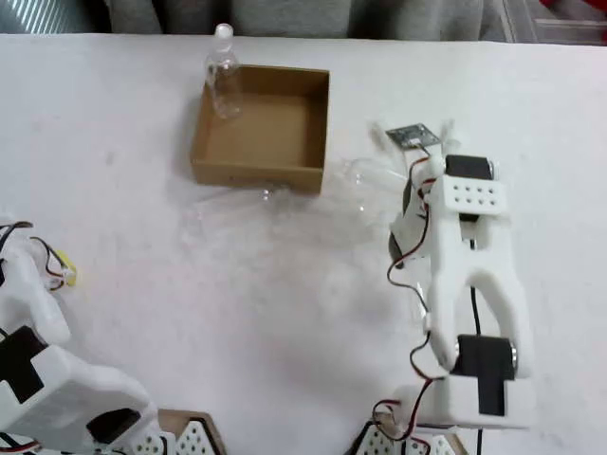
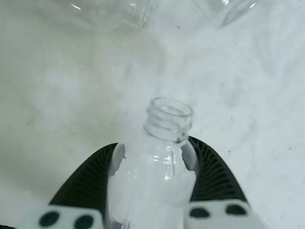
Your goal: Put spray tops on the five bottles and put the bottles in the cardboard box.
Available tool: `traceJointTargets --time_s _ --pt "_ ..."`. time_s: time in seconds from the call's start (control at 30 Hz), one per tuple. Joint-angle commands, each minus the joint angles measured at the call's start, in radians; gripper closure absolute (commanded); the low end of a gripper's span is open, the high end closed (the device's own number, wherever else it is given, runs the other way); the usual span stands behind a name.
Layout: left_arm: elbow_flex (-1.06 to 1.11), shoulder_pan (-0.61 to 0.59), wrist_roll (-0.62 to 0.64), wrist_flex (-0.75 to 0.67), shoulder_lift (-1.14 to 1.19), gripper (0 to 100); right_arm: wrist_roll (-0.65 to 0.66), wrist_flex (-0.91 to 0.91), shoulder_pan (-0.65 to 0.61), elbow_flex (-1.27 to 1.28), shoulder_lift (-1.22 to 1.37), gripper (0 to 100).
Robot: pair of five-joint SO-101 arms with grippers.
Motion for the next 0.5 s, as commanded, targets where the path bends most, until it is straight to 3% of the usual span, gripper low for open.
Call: traceJointTargets --time_s 0.0,0.2,0.47 --pt "-0.028 0.016 -0.005 -0.032 0.022 86 -0.038 -0.084 -0.008 0.034 -0.11 98.1" --pt "-0.028 0.016 -0.005 -0.032 0.022 86 -0.098 -0.332 -0.027 0.206 -0.197 98.2" --pt "-0.028 0.016 -0.005 -0.032 0.022 86 -0.106 -0.455 -0.128 0.264 -0.248 98.2"
